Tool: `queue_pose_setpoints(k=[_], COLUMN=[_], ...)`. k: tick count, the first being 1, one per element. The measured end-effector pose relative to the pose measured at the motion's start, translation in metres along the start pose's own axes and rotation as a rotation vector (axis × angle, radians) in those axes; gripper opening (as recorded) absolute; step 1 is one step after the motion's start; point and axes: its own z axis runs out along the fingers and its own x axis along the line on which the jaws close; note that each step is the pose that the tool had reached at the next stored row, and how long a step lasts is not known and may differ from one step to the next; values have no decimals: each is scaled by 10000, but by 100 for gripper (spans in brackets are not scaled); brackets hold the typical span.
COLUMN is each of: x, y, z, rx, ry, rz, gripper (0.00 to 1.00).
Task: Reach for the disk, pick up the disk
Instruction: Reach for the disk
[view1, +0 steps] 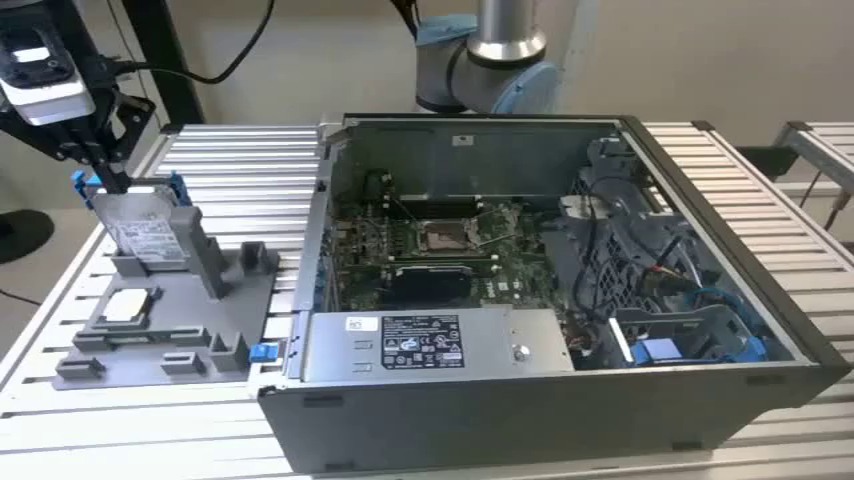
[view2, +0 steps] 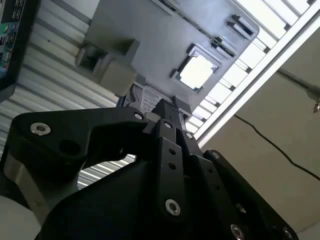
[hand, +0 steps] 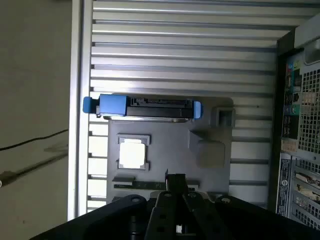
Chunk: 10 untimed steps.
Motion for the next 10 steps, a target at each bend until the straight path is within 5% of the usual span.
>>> queue_pose_setpoints(k=[10], x=[0], y=[0], z=[0], rx=[0], ry=[1], rz=[0], gripper=[0])
